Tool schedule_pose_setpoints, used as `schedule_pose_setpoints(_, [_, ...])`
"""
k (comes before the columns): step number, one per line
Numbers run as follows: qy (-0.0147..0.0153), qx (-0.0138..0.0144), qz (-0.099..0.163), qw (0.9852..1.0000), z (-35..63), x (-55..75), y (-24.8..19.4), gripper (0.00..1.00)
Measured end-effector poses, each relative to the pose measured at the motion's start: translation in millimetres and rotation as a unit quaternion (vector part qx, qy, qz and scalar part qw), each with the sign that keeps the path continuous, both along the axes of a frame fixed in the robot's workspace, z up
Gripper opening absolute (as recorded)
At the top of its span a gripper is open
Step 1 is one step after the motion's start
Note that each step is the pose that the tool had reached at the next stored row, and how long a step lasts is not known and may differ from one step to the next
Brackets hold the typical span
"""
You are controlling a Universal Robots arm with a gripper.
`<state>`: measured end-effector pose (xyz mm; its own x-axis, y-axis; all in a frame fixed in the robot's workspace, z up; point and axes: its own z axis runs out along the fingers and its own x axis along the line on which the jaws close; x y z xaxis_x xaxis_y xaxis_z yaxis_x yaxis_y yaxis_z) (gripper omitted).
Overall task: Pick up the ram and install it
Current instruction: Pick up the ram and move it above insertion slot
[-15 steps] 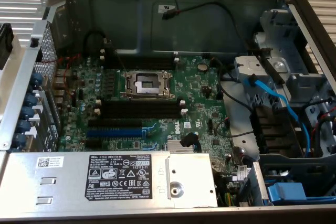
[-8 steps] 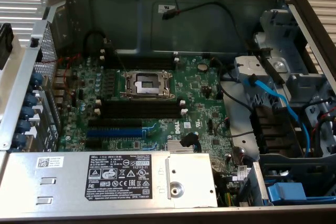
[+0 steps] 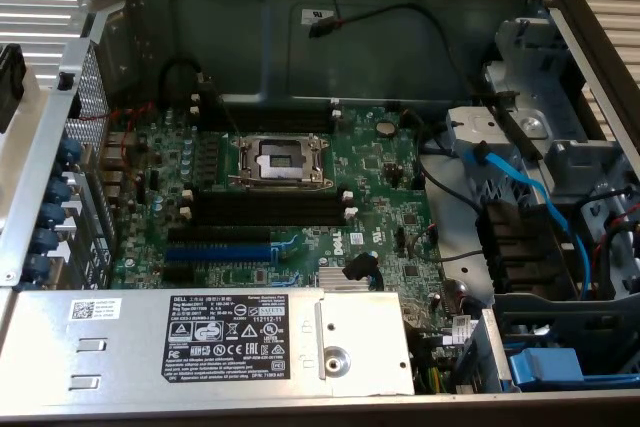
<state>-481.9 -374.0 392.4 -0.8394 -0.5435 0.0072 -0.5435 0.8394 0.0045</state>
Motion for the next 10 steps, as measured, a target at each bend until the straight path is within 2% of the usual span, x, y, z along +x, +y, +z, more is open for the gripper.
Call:
schedule_pose_setpoints(3, [0.0000, 0.0000, 0.028, 0.9996, 0.1, 0.0, 0.0, 0.10])
schedule_pose_setpoints(5, [0.0000, 0.0000, 0.064, 0.9980, 0.0, 0.0, 0.0, 0.10])
schedule_pose_setpoints(7, [0.0000, 0.0000, 0.100, 0.9950, 0.0, 0.0, 0.0, 0.10])
schedule_pose_setpoints(9, [0.0000, 0.0000, 0.136, 0.9907, 0.0, 0.0, 0.0, 0.10])
schedule_pose_setpoints(10, [0.0000, 0.0000, 0.145, 0.9895, 0.1, 0.0, 0.0, 0.10])
